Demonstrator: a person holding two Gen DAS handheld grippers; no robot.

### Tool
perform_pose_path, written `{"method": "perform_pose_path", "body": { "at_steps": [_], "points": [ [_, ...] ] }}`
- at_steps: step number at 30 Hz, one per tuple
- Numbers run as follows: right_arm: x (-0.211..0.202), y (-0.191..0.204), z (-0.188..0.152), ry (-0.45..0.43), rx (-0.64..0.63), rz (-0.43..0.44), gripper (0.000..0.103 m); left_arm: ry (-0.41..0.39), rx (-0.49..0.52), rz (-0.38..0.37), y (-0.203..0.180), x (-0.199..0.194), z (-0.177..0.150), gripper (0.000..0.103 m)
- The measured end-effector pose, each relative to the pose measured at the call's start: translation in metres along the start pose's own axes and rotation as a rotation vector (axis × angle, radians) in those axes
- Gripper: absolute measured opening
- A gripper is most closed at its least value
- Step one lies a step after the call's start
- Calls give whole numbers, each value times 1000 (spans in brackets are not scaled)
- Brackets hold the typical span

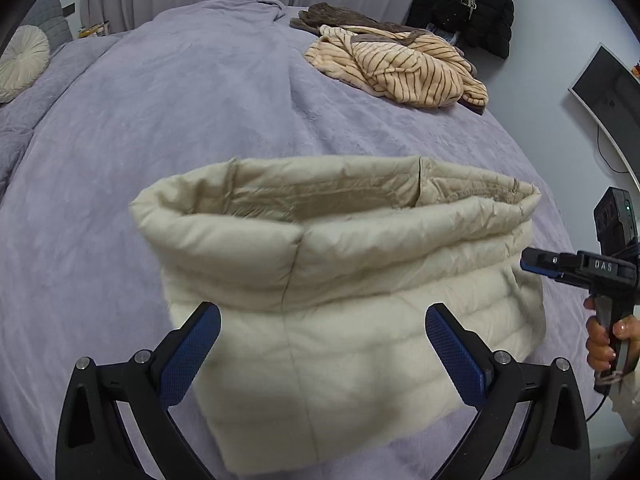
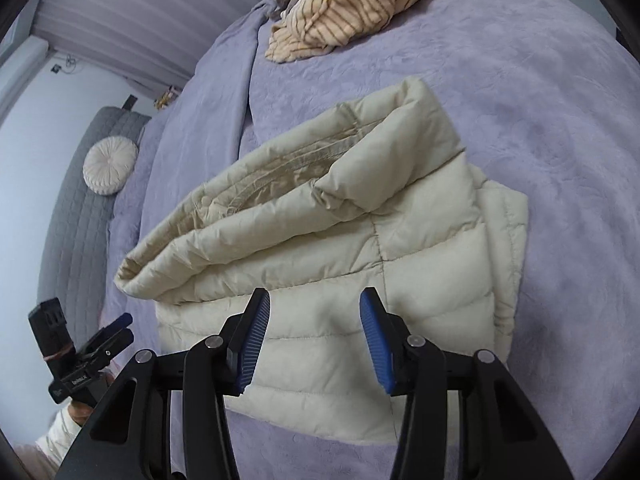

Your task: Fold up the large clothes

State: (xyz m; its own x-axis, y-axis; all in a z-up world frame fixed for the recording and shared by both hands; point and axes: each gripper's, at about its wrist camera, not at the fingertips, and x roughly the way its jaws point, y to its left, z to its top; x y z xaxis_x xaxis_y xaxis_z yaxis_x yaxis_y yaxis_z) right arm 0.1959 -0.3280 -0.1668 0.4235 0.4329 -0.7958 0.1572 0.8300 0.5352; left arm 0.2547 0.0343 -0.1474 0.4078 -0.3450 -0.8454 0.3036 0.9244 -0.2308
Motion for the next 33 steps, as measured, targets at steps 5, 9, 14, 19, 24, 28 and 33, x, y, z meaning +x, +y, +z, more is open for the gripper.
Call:
{"method": "perform_pose_path", "body": {
  "at_steps": [5, 9, 14, 19, 24, 28, 33],
  "points": [
    [25, 11, 25, -37, -69, -67, 51, -89, -72, 99, 9, 32, 45, 103],
    [37, -10, 47, -83, -3, -113, 51, -34, -136, 193, 41, 71, 55, 103],
    [59, -55, 50, -75, 149, -119, 45, 26, -192, 236, 70, 108, 30, 103],
    [81, -70, 42, -53, 127, -89, 45, 3, -168, 237, 71, 126, 11, 103],
    [92, -76, 41, -54, 128, -74, 45, 7, -179, 223, 75, 133, 10, 103],
    [93, -79, 38, -68, 120, -55, 45, 10, -186, 210, 78, 134, 9, 103],
    [95, -76, 36, -75, 103, -69, 45, 9, -183, 214, 78, 137, 9, 103]
  ]
}}
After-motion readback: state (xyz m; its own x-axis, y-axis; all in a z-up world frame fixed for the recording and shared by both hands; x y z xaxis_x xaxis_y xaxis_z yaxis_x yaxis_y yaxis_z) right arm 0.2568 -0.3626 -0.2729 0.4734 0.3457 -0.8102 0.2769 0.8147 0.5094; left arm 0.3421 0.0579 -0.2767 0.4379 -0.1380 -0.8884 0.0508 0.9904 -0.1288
